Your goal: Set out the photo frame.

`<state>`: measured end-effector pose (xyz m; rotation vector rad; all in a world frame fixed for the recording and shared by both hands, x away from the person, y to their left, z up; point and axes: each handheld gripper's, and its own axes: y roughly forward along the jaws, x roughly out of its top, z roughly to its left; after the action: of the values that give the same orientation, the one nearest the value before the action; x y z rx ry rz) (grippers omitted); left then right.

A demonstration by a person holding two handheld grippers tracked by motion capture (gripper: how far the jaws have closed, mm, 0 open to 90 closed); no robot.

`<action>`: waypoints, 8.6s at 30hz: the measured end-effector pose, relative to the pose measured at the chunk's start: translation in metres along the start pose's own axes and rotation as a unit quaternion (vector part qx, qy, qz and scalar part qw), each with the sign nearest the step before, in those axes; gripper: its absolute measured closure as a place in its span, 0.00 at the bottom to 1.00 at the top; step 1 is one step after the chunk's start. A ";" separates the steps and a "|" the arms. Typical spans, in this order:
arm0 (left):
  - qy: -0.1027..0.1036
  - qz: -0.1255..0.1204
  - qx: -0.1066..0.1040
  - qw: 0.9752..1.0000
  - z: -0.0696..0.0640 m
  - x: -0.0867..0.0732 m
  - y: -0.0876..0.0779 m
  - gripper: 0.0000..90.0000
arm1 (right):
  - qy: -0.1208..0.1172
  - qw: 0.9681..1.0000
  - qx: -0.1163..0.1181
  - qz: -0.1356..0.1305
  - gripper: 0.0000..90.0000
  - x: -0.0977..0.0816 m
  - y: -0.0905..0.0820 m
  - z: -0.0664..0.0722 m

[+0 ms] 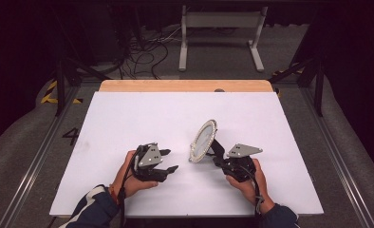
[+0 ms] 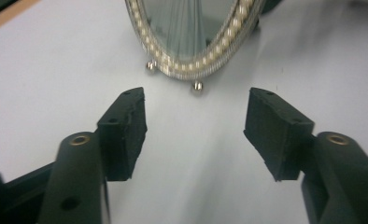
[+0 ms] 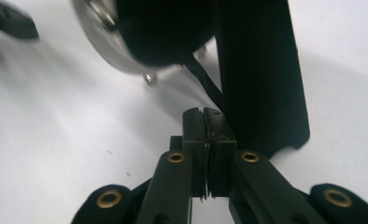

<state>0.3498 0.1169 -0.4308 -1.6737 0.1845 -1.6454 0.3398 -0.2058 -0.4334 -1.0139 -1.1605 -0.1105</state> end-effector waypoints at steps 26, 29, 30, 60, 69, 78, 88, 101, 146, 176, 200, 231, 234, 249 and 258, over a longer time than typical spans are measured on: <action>-0.060 -0.010 0.040 0.997 -0.003 -0.051 -0.034 0.17 | 0.030 0.999 -0.018 -0.042 0.49 0.020 0.031 0.039; -0.061 -0.005 0.044 0.997 -0.004 -0.054 -0.036 0.17 | 0.033 0.999 -0.015 -0.039 0.47 0.023 0.037 0.039; -0.062 -0.005 0.046 0.997 -0.004 -0.054 -0.037 0.17 | 0.038 0.998 -0.018 -0.039 0.46 0.023 0.039 0.039; -0.067 0.003 0.056 0.996 -0.005 -0.056 -0.036 0.16 | 0.066 0.997 -0.006 -0.040 0.65 0.018 0.045 0.033; -0.067 0.008 0.057 0.996 -0.006 -0.056 -0.035 0.16 | 0.062 0.998 0.002 -0.034 0.69 0.017 0.040 0.032; -0.063 0.011 0.054 0.996 -0.006 -0.056 -0.034 0.16 | 0.057 0.998 0.020 -0.025 0.76 0.015 0.034 0.028; -0.063 0.013 0.052 0.997 -0.006 -0.056 -0.034 0.16 | 0.051 0.998 0.035 -0.023 0.81 0.015 0.033 0.023; -0.061 0.019 0.050 0.997 -0.007 -0.056 -0.032 0.16 | 0.052 0.998 0.019 -0.028 0.72 0.017 0.042 0.029; -0.054 0.031 0.046 0.997 -0.008 -0.056 -0.030 0.16 | 0.035 0.998 0.051 0.007 0.83 0.013 0.036 0.022; -0.055 0.034 0.041 0.997 -0.008 -0.057 -0.027 0.16 | 0.049 0.996 0.071 -0.013 0.85 0.016 0.039 0.015; -0.054 0.037 0.040 0.997 -0.007 -0.058 -0.027 0.17 | 0.028 0.994 0.100 0.010 0.80 0.020 0.029 0.004; -0.070 -0.011 -0.005 0.997 0.022 -0.019 0.004 0.23 | 0.029 0.998 0.020 -0.047 0.77 0.011 -0.034 0.003; -0.068 -0.017 -0.010 0.997 0.024 -0.010 0.011 0.24 | 0.027 0.998 0.017 -0.054 0.81 0.012 -0.036 0.004; -0.090 -0.050 -0.043 0.994 0.035 0.020 0.046 0.35 | 0.017 0.997 0.013 -0.072 0.93 0.013 -0.036 0.010; -0.093 -0.060 -0.070 0.991 0.041 0.025 0.057 0.52 | 0.015 0.997 0.011 -0.074 0.94 0.013 -0.036 0.011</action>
<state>0.4130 0.0794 -0.4396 -1.9680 0.1116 -1.5826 0.3177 -0.2131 -0.4009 -0.9031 -1.2067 -0.2282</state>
